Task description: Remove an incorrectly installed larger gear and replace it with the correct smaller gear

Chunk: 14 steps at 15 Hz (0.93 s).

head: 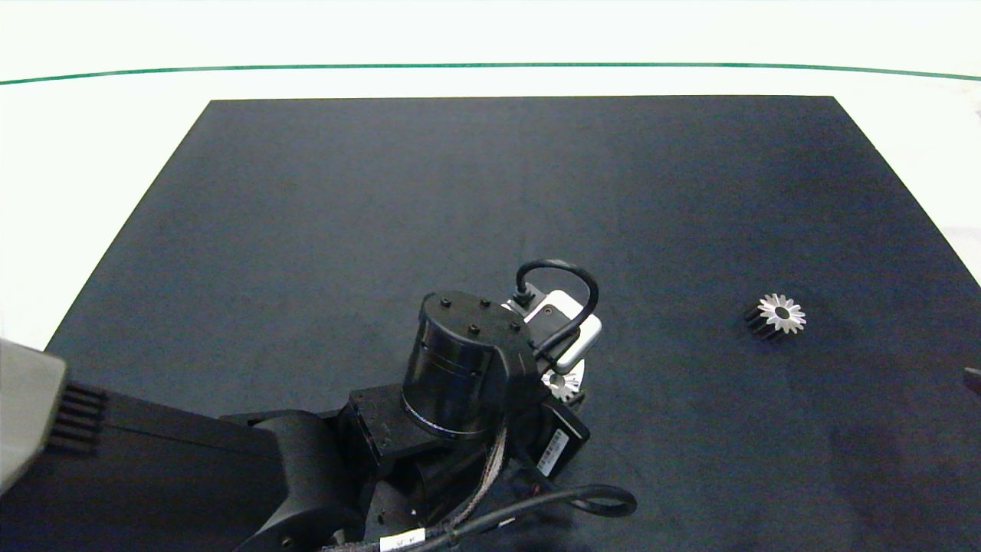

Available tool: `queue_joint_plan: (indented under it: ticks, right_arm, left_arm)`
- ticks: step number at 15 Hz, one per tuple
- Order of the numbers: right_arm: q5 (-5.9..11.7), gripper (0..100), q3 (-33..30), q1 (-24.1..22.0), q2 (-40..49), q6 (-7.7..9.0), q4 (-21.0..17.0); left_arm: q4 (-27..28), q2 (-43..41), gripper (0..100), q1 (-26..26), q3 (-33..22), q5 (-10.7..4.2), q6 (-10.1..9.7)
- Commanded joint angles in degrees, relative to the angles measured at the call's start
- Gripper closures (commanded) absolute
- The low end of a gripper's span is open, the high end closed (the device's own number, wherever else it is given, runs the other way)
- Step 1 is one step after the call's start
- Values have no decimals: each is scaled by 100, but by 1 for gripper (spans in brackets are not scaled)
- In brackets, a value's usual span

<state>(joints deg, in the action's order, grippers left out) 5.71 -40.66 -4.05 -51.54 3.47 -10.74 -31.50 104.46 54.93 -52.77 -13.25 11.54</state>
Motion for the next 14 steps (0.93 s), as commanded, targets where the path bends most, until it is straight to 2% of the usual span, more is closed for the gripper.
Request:
queue_joint_plan:
  ticks: [1, 10, 14]
  right_arm:
    - [1, 0, 14, 0, -14, 4, -7]
    - [1, 0, 14, 18, -14, 4, -7]
    - [10, 0, 5, 27, -14, 4, -7]
  left_arm:
    - [-119, 4, 81, -17, 83, -11, 32]
    - [-225, -93, 81, -114, 215, -11, 94]
    - [-462, -49, 81, -105, 285, -11, 102]
